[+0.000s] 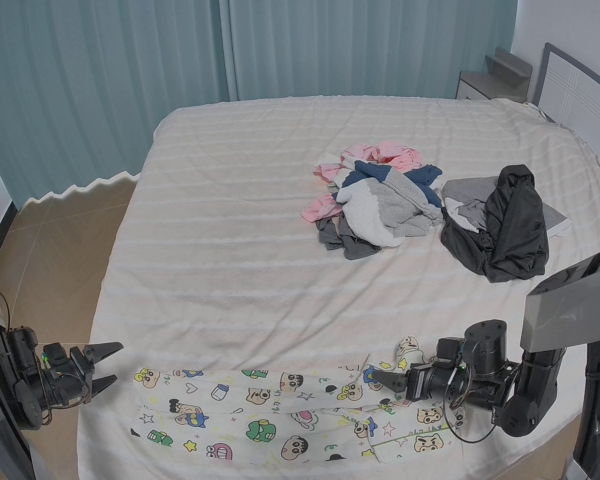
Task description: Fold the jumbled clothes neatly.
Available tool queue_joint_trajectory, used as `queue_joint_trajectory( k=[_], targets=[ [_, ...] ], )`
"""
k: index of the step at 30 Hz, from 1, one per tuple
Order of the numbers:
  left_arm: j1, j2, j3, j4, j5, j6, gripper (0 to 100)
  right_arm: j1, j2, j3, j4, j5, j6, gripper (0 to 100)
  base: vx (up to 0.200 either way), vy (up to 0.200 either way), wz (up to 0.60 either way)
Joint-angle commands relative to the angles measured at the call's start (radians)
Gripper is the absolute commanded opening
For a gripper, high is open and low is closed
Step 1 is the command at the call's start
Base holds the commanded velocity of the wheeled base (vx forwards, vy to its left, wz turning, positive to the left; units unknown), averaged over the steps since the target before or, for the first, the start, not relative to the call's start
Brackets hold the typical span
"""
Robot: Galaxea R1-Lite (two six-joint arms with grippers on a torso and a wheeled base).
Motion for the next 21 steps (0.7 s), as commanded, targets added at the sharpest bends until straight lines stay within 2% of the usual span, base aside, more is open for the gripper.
queue_joint_trajectory(
  k=[1,11,16,21],
  targets=[
    [0.000,0.002,0.016,-0.015,0.000,0.000,100,-0.010,0.065,0.037,-0.001,-0.002,0.004,100,0.000,0.000,0.00],
    [0.000,0.002,0.016,-0.015,0.000,0.000,100,-0.093,0.056,0.131,-0.036,-0.011,0.004,100,0.000,0.000,0.00],
    [0.000,0.002,0.016,-0.015,0.000,0.000,100,-0.107,0.035,0.161,-0.073,-0.011,0.004,100,0.000,0.000,0.00],
    [0.000,0.005,0.016,-0.016,0.011,0.009,100,-0.157,-0.176,0.252,-0.075,-0.033,0.012,100,0.000,0.000,0.00]
  ],
)
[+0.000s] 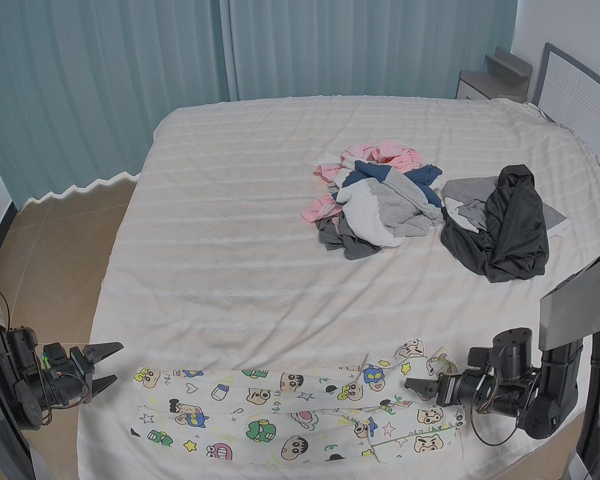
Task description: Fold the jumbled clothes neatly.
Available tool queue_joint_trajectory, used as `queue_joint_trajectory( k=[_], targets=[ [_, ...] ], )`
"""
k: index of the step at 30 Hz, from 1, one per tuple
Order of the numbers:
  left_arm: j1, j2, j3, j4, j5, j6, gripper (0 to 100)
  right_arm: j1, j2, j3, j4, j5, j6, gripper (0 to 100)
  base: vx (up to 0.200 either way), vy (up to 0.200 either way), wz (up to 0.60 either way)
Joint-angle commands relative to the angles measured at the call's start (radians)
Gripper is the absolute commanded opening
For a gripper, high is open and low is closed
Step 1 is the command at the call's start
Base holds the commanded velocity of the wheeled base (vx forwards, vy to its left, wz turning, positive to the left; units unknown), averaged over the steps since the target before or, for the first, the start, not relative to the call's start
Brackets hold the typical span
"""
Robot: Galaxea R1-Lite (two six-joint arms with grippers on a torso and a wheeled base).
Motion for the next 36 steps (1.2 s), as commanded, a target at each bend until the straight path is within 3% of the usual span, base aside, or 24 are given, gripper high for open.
queue_joint_trajectory(
  k=[1,3,7,12,14,21,23,26,27,29,30,31,36],
  targets=[
    [0.002,0.011,0.016,-0.016,0.025,0.030,100,-0.055,-0.248,0.104,-0.001,-0.022,0.015,100,0.000,0.000,0.00],
    [0.000,0.006,0.018,-0.015,0.069,0.085,100,-0.073,-0.369,0.121,0.005,-0.047,0.028,100,0.000,0.000,0.00],
    [-0.039,-0.026,0.016,-0.016,0.198,0.149,100,-0.093,-0.608,0.121,0.060,-0.179,0.022,100,0.000,0.000,0.00],
    [-0.104,-0.095,0.016,-0.018,0.276,0.149,100,-0.093,-0.794,0.121,0.138,-0.213,-0.034,100,0.000,0.000,0.00],
    [-0.151,-0.146,0.015,-0.018,0.287,0.152,100,-0.102,-0.912,0.121,0.270,-0.228,-0.037,100,0.000,0.000,0.00],
    [-0.193,-0.160,-0.002,-0.018,0.293,0.180,100,-0.105,-1.185,0.089,0.588,-0.225,-0.057,100,-0.086,0.000,0.00],
    [-0.191,-0.155,-0.011,-0.018,0.296,0.246,100,-0.107,-1.273,0.049,0.677,-0.225,-0.073,100,-0.200,0.000,0.00],
    [-0.182,-0.163,-0.024,-0.015,0.311,0.427,100,-0.102,-1.418,-0.029,0.862,-0.222,-0.095,100,-0.200,0.000,0.00],
    [-0.182,-0.164,-0.024,-0.015,0.313,0.436,100,-0.102,-1.426,-0.032,0.873,-0.222,-0.095,100,-0.200,0.000,0.00],
    [-0.190,-0.161,-0.039,-0.013,0.377,0.547,100,-0.098,-1.532,-0.095,1.078,-0.211,-0.103,100,-0.200,0.000,0.00],
    [-0.190,-0.161,-0.039,-0.013,0.377,0.547,100,-0.098,-1.532,-0.095,1.078,-0.211,-0.103,100,-0.200,0.000,0.00],
    [-0.208,-0.155,-0.068,0.007,0.439,0.567,100,-0.096,-1.599,-0.127,1.186,-0.193,-0.110,100,0.000,0.000,0.00],
    [-0.222,-0.161,-0.180,0.188,0.468,0.571,100,-0.098,-1.658,-0.215,1.335,-0.090,-0.115,100,0.000,0.000,0.00]
  ],
)
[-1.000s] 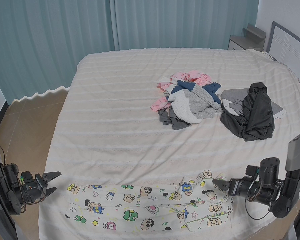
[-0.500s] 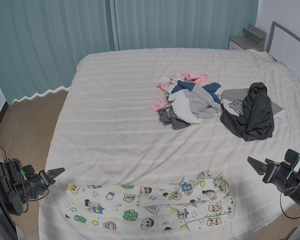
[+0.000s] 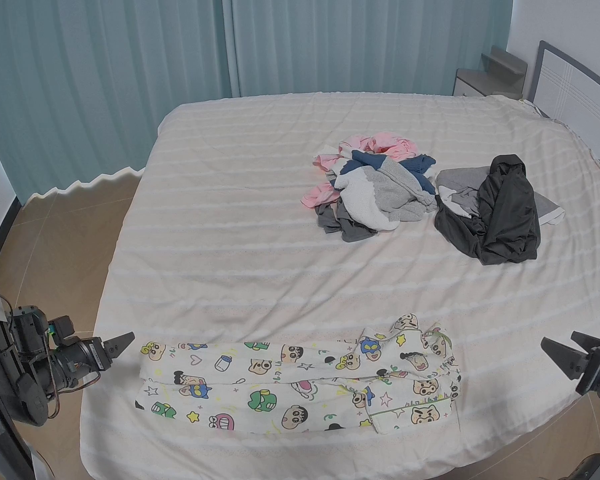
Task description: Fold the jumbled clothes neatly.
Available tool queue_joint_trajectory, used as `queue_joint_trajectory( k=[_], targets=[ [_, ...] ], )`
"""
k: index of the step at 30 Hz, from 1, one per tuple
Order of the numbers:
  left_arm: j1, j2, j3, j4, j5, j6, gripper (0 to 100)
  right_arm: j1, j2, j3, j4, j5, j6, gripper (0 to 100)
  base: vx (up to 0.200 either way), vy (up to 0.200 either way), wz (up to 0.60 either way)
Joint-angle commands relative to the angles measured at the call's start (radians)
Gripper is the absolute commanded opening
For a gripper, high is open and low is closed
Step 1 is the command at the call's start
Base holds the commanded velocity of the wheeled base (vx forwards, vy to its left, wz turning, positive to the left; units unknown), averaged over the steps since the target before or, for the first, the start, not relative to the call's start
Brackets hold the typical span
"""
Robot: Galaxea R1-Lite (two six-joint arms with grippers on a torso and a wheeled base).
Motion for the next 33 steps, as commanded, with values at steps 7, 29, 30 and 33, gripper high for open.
queue_joint_trajectory(
  k=[7,29,30,33],
  targets=[
    [-0.070,-0.129,-0.446,0.822,0.069,0.070,100,-0.002,-0.187,-0.190,0.179,0.107,-0.019,100,0.000,0.000,0.00],
    [-0.176,0.089,-0.859,1.409,0.048,0.289,100,0.004,-0.169,-0.177,0.179,0.143,-0.062,100,0.000,0.000,0.00],
    [-0.179,0.106,-0.860,1.408,0.062,0.292,100,0.006,-0.169,-0.177,0.179,0.143,-0.062,100,0.000,0.000,0.00],
    [-0.181,0.141,-0.863,1.406,0.102,0.311,100,0.006,-0.172,-0.177,0.179,0.143,-0.069,100,0.000,0.000,0.00]
  ],
)
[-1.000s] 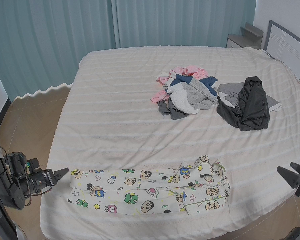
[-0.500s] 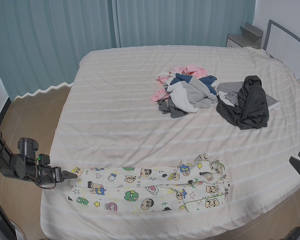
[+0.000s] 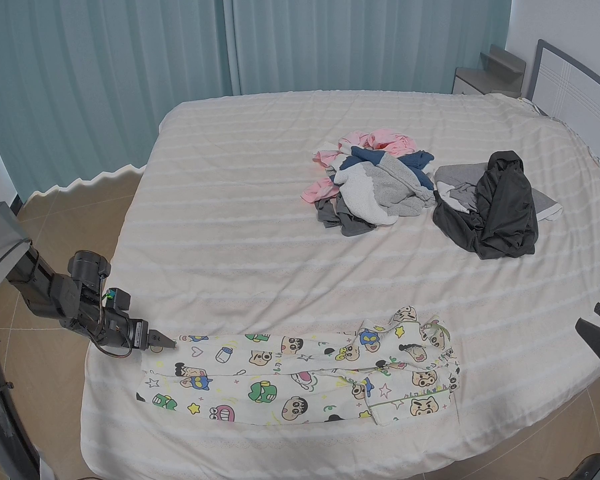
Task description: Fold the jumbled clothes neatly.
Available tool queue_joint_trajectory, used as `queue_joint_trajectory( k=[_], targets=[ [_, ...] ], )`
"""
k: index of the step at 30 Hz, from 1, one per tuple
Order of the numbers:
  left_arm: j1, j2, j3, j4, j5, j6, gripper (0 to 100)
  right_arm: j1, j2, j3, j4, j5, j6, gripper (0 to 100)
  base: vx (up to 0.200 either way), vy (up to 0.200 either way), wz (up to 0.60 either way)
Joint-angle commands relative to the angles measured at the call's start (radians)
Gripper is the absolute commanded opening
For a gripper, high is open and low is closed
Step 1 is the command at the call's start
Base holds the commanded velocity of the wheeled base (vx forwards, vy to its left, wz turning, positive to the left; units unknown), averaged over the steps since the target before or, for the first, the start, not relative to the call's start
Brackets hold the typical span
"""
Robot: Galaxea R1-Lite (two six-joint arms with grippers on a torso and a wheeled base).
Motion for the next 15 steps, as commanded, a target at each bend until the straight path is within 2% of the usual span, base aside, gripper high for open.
queue_joint_trajectory(
  k=[1,15],
  targets=[
    [-0.013,0.097,-0.016,0.001,0.030,0.026,100,0.002,-0.003,-0.001,0.000,0.002,-0.005,100,0.000,0.000,0.00],
    [-0.013,0.144,-0.005,0.000,0.053,0.038,100,0.003,-0.007,0.001,0.000,0.022,-0.005,100,0.000,0.000,0.00]
  ],
)
